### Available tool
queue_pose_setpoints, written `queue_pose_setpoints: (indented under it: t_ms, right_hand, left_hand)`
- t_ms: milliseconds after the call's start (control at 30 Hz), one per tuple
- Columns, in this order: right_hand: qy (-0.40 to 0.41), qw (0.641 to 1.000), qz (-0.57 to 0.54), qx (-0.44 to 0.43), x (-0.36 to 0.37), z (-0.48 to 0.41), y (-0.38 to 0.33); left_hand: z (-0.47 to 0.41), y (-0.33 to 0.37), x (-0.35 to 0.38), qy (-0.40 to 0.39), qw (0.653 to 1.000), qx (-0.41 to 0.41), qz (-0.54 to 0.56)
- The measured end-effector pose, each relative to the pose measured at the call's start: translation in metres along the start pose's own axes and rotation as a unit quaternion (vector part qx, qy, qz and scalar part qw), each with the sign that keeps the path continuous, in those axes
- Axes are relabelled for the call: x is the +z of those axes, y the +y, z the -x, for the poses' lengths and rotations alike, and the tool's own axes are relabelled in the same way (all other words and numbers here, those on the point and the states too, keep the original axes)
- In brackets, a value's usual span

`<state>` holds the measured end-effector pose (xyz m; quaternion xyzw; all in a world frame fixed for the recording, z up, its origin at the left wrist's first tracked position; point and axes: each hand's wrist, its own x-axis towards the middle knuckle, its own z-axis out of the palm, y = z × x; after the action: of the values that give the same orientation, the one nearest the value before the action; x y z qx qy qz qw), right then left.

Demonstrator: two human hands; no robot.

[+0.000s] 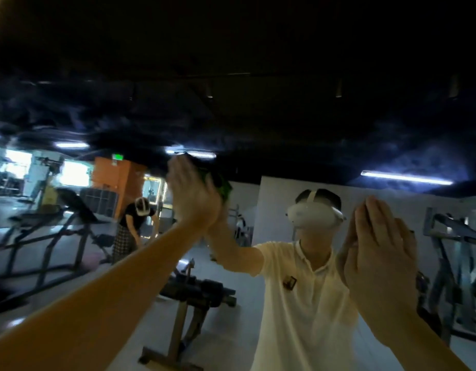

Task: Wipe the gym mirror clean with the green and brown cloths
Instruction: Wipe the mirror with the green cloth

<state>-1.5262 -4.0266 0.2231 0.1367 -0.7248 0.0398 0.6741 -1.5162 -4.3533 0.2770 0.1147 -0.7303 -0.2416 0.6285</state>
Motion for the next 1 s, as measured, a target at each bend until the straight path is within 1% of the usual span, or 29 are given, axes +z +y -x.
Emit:
queue_pose_setpoints:
  t_ms: [67,100,133,167,200,233,267,300,333,400,467,500,567,600,633,700,767,833,900,1000]
  right_hand:
    - [-0.003,1.0,-0.007,0.001,-0.001,-0.001,0.001]
    - [-0.007,1.0,-0.008,0.001,-0.003,-0.001,0.002]
    - [-0.011,1.0,-0.005,-0.002,-0.004,0.0,0.003]
    - [-0.02,1.0,-0.001,-0.007,-0.006,0.0,0.005]
    - [-0.033,0.999,0.006,-0.01,-0.009,0.0,0.007]
    - [-0.044,0.999,0.015,-0.015,-0.011,0.0,0.009]
    - [-0.045,0.998,0.025,-0.02,-0.012,0.0,0.01]
    - [-0.042,0.998,0.031,-0.025,-0.012,0.0,0.011]
    - [-0.038,0.998,0.035,-0.023,-0.01,0.001,0.011]
    - [-0.041,0.998,0.036,-0.012,-0.003,0.005,0.007]
    - [-0.054,0.997,0.054,-0.003,0.005,0.008,0.001]
    - [-0.06,0.996,0.067,-0.002,0.008,0.01,-0.001]
    - [-0.061,0.995,0.081,-0.003,0.01,0.01,-0.004]
    - [-0.054,0.995,0.081,-0.001,0.01,0.011,-0.004]
    - [-0.045,0.996,0.075,0.001,0.011,0.011,-0.004]
    - [-0.034,0.998,0.056,0.001,0.011,0.011,-0.003]
    - [-0.028,0.999,0.039,-0.002,0.01,0.01,-0.001]
    - [-0.025,0.999,0.031,0.0,0.007,0.01,-0.001]
    - [-0.039,0.999,0.029,-0.007,0.003,0.01,0.003]
    - [-0.064,0.996,0.008,-0.054,-0.013,0.01,0.02]
  left_hand:
    - [0.021,0.052,0.013,0.002,0.994,0.105,0.012]
    - [0.035,0.077,0.018,-0.017,0.985,0.169,0.017]
    - [0.051,0.098,0.023,-0.044,0.969,0.243,0.017]
    - [0.066,0.114,0.026,-0.077,0.942,0.327,0.002]
    - [0.078,0.122,0.026,-0.103,0.907,0.407,-0.028]
    - [0.081,0.12,0.024,-0.112,0.873,0.471,-0.064]
    - [0.072,0.111,0.02,-0.106,0.856,0.5,-0.076]
    - [0.058,0.096,0.014,-0.1,0.865,0.487,-0.069]
    - [0.043,0.074,0.008,-0.096,0.889,0.444,-0.053]
    - [0.01,0.015,-0.004,-0.078,0.947,0.309,-0.035]
    - [-0.019,-0.054,-0.018,-0.035,0.987,0.155,-0.037]
    - [-0.029,-0.083,-0.025,-0.02,0.996,0.072,-0.045]
    - [-0.038,-0.114,-0.032,-0.006,0.996,-0.077,-0.049]
    - [-0.038,-0.114,-0.031,-0.004,0.992,-0.116,-0.047]
    - [-0.033,-0.104,-0.027,-0.005,0.991,-0.126,-0.038]
    - [-0.016,-0.069,-0.014,0.005,0.996,-0.081,-0.028]
    - [0.007,-0.023,0.001,0.02,1.0,-0.003,-0.016]
    - [0.034,0.027,0.014,0.013,0.996,0.087,-0.007]
    - [0.066,0.072,0.027,-0.014,0.982,0.191,-0.008]
    - [0.105,0.112,0.042,-0.066,0.94,0.334,-0.004]
